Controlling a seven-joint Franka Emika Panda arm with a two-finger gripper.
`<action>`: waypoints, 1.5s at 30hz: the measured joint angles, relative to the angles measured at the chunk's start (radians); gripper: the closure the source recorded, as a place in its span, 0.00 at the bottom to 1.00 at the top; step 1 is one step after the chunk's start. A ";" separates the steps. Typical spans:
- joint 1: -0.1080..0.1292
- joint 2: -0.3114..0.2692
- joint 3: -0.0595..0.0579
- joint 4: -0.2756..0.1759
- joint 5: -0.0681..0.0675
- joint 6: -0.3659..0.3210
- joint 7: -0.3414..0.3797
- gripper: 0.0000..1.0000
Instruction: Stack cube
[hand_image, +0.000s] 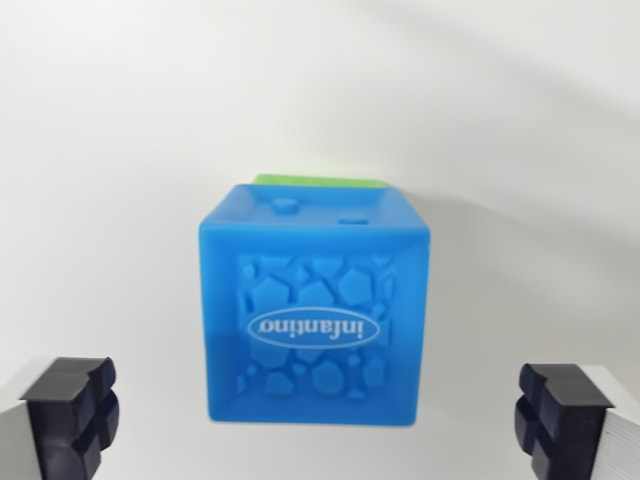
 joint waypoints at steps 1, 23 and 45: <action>0.000 -0.012 -0.001 0.000 -0.007 -0.011 0.005 0.00; -0.011 -0.261 -0.001 0.034 -0.091 -0.288 0.068 0.00; -0.011 -0.420 0.012 0.146 -0.109 -0.557 0.088 0.00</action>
